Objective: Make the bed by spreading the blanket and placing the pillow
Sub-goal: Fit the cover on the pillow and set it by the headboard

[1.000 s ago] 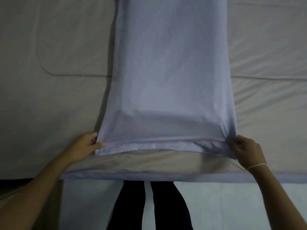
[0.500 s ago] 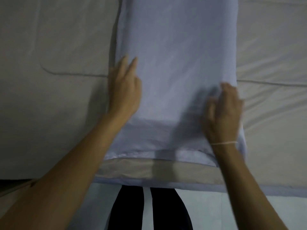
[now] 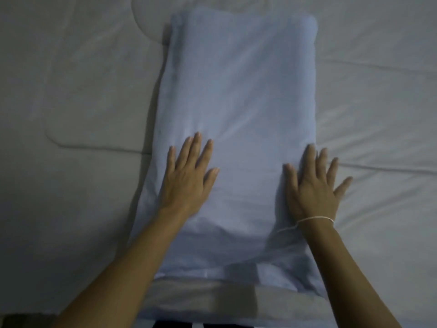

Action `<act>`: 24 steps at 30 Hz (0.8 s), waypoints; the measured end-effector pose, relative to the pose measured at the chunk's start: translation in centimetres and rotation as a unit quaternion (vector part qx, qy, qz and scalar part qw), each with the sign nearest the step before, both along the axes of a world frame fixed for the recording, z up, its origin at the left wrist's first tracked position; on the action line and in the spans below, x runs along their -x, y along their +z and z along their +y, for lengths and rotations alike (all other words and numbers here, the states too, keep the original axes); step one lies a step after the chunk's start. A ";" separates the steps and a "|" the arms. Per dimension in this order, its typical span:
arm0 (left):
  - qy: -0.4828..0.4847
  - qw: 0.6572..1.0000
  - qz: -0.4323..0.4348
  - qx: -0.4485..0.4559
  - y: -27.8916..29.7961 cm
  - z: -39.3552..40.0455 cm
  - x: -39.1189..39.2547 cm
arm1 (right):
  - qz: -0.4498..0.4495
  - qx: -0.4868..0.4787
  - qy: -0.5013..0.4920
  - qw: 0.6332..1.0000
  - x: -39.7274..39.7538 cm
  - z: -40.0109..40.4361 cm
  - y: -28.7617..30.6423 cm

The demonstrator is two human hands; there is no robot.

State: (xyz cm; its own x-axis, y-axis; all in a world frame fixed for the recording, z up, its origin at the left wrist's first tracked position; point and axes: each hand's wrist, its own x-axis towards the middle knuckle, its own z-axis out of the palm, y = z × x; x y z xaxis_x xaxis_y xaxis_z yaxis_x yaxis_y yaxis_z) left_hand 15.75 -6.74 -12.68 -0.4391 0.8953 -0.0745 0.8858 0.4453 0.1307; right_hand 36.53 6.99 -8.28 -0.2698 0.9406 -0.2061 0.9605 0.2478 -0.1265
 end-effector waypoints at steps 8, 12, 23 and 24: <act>0.001 1.000 -0.001 -0.003 0.2 0.2 0.3 | 0.003 -0.081 0.294 0.952 14.9 3.1 -0.8; -0.011 1.000 -0.009 -0.006 0.2 0.1 0.7 | -0.062 -0.099 0.235 0.965 14.8 11.5 -1.7; -0.028 0.983 -0.083 -0.161 3.0 14.3 6.9 | -0.003 -0.133 0.222 0.966 16.8 18.2 -0.3; -0.036 0.989 -0.055 -0.132 3.0 16.8 8.8 | -0.014 -0.126 0.272 0.954 17.7 18.1 -0.8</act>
